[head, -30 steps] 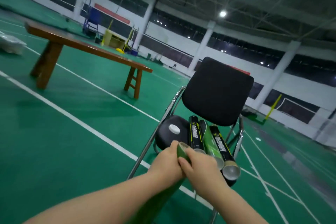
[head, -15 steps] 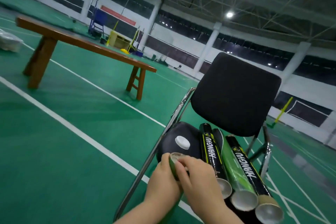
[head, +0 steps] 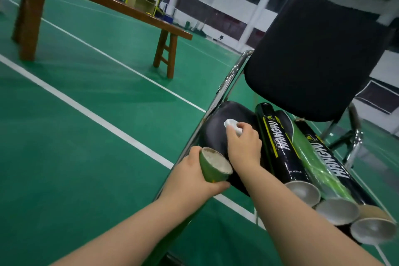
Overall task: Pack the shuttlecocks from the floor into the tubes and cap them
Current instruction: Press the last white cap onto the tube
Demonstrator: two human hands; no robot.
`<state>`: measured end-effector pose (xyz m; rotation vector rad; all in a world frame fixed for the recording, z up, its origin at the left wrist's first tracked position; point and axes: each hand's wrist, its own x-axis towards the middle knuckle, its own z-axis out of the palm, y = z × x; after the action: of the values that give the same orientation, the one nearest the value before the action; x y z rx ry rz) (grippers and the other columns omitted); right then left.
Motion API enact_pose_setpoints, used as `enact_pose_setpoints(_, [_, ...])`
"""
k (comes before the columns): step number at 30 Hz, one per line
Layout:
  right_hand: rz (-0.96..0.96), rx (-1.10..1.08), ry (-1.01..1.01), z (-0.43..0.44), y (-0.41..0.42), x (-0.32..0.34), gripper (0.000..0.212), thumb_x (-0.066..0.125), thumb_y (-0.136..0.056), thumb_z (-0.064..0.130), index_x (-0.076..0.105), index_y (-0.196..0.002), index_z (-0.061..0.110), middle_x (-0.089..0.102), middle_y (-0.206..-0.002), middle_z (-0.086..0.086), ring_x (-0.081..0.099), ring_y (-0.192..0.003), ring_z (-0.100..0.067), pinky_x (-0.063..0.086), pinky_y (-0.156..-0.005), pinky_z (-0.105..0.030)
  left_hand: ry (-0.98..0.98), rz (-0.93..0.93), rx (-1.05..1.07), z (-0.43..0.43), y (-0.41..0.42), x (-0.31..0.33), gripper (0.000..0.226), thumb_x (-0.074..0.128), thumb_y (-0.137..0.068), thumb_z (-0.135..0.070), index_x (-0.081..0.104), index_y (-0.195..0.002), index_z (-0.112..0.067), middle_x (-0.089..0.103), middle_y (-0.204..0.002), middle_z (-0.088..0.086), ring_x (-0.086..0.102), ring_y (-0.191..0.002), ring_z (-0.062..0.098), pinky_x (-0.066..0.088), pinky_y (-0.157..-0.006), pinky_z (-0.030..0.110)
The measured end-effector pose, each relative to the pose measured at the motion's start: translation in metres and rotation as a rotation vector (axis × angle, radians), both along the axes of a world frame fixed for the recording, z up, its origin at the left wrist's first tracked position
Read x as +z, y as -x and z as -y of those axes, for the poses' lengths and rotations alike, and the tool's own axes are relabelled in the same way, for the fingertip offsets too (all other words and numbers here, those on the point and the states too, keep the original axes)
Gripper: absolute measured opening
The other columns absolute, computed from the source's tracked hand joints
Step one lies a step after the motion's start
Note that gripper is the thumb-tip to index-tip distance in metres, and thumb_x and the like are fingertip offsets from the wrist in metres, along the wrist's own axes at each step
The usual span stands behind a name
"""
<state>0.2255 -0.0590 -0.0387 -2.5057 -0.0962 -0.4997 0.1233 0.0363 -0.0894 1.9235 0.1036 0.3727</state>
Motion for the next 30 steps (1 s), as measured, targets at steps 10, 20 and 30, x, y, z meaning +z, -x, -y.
enact_pose_setpoints(10, [-0.178,0.151,0.394,0.008,-0.03,0.002,0.05,0.035,-0.093,0.041,0.027,-0.142,0.039,0.027,-0.152,0.0,0.021,-0.138,-0.034,0.023,-0.109,-0.051,0.015,0.027,0.002,0.01,-0.007,-0.009,0.059,0.078,-0.064,-0.046,0.039,-0.105,-0.032,0.058,-0.102,-0.012,0.054,-0.093,0.01,0.044,-0.074,0.023])
enact_pose_setpoints(20, [0.066,0.11,0.579,0.015,0.001,0.006,0.042,0.04,-0.092,0.053,0.046,-0.127,0.031,0.044,-0.115,-0.01,0.049,-0.101,-0.036,0.034,-0.075,-0.035,0.028,0.007,0.008,0.013,-0.003,-0.009,0.058,0.079,-0.065,-0.044,0.04,-0.106,-0.031,0.057,-0.105,-0.009,0.054,-0.095,0.012,0.04,-0.072,0.022])
enact_pose_setpoints(30, [0.177,0.066,0.335,0.026,0.064,0.049,0.026,0.035,-0.097,0.016,0.051,-0.117,0.01,0.06,-0.113,-0.013,0.056,-0.102,-0.032,0.039,-0.08,-0.035,-0.01,-0.081,-0.057,0.019,0.039,-0.005,0.062,0.081,-0.065,-0.047,0.04,-0.108,-0.027,0.061,-0.104,-0.004,0.057,-0.097,0.019,0.047,-0.08,0.029])
